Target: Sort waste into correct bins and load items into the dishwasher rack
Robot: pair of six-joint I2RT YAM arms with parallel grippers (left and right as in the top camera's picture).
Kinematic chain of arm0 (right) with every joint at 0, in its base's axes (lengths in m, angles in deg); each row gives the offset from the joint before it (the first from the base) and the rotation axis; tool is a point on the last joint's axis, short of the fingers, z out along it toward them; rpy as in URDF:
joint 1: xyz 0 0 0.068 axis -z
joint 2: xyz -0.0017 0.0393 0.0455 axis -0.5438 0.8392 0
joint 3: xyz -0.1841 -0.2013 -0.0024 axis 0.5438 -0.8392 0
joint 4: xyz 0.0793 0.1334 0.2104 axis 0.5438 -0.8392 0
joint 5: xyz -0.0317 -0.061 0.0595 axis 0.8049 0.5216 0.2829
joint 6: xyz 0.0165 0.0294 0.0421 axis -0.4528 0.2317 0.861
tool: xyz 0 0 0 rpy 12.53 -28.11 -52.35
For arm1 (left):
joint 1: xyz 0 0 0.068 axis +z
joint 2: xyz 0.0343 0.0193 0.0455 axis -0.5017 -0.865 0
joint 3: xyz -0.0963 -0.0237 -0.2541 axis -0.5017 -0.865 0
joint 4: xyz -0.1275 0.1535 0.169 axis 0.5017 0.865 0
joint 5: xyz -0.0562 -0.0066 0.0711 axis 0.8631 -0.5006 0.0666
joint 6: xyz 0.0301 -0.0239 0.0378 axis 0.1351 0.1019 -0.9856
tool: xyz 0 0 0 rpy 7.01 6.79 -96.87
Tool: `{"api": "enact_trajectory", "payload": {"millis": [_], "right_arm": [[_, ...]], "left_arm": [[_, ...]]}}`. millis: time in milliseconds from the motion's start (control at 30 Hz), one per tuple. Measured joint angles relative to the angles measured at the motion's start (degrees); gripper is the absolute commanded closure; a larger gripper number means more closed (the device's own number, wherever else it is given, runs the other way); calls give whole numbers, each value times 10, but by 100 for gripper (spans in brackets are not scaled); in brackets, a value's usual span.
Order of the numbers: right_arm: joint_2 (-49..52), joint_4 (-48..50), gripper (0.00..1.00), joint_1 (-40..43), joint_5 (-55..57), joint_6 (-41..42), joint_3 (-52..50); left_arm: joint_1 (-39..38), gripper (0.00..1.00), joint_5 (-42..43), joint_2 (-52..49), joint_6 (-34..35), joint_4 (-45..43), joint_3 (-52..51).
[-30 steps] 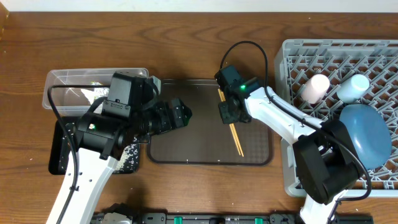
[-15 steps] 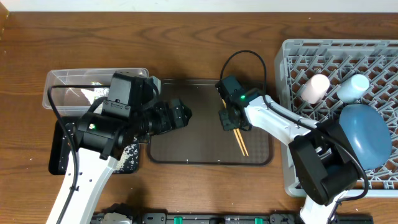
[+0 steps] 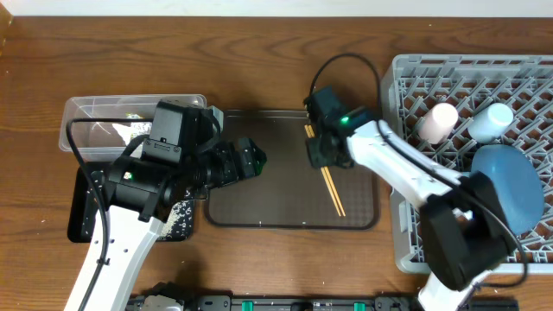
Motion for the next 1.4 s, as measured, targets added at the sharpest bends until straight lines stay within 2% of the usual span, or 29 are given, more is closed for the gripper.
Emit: {"api": "enact_trajectory", "payload": {"millis": [100, 300, 667, 1000, 1067, 1200, 1400], "right_arm": [[-20, -8, 53, 9, 1, 0, 5], [-20, -5, 53, 12, 1, 0, -7], [-12, 83, 53, 12, 1, 0, -112], [-11, 111, 54, 12, 1, 0, -142], [-11, 111, 59, 12, 1, 0, -142], [-11, 112, 77, 12, 2, -3, -143], [-11, 112, 87, 12, 1, -3, -143]], "left_arm": [[0, 2, 0, 0, 0, 0, 0], [0, 2, 0, 0, 0, 0, 0], [0, 2, 0, 0, 0, 0, 0], [0, 2, 0, 0, 0, 0, 0], [0, 2, 0, 0, 0, 0, 0], [0, 2, 0, 0, 0, 0, 0], [0, 2, 0, 0, 0, 0, 0]]}}
